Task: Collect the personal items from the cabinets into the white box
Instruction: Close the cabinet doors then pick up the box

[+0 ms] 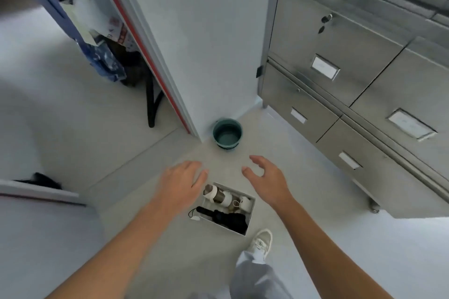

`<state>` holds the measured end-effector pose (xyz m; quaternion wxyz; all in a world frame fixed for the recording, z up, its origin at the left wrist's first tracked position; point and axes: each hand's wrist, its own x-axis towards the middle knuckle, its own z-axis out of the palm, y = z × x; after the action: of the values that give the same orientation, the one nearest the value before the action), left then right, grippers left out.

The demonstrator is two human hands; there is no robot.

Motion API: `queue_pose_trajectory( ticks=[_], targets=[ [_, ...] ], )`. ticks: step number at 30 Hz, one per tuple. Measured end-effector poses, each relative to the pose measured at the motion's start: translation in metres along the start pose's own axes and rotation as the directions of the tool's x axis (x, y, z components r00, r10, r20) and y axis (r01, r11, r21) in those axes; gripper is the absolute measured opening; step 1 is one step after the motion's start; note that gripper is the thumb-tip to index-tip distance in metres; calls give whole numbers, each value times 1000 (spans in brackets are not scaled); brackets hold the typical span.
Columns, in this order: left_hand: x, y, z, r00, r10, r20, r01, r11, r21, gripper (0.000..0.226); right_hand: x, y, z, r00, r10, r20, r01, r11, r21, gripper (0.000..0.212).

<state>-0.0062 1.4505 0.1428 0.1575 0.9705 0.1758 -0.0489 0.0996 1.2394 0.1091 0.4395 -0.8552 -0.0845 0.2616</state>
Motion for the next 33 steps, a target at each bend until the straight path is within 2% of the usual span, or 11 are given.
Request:
queue_pose_trajectory(
  ticks=[4,7,9,12,15,22,26,27,29,33],
  targets=[
    [26,-22,35,995,2,98,-10,996,86,42,46,22,18,995,89,42,-90,996,24,52],
    [31,-48,66,979,4,204,-31,991,130,53,63,42,41,985,166,51,-169,983,69,51],
    [36,-71,89,963,15,270,-55,989,139,52,70,57,62,974,222,53,-226,969,95,51],
    [47,-102,126,927,52,372,-108,986,130,37,77,80,99,952,302,53,-306,945,112,50],
    [64,-122,162,869,125,479,-210,969,127,37,84,103,140,932,363,12,-362,925,113,51],
    [110,-170,273,806,299,511,-394,915,84,39,94,188,244,857,508,-91,-466,837,287,53],
    [118,-208,359,723,311,617,-481,868,125,42,103,256,296,841,528,-117,-472,823,316,53],
    [117,-220,385,716,306,628,-485,865,131,42,105,278,310,836,535,-125,-479,821,310,53],
    [116,-239,416,744,263,614,-435,888,147,42,106,310,324,828,540,-151,-486,826,286,53],
    [118,-282,494,844,72,531,-147,984,100,41,113,392,350,791,545,-277,-485,835,260,58]
  ],
)
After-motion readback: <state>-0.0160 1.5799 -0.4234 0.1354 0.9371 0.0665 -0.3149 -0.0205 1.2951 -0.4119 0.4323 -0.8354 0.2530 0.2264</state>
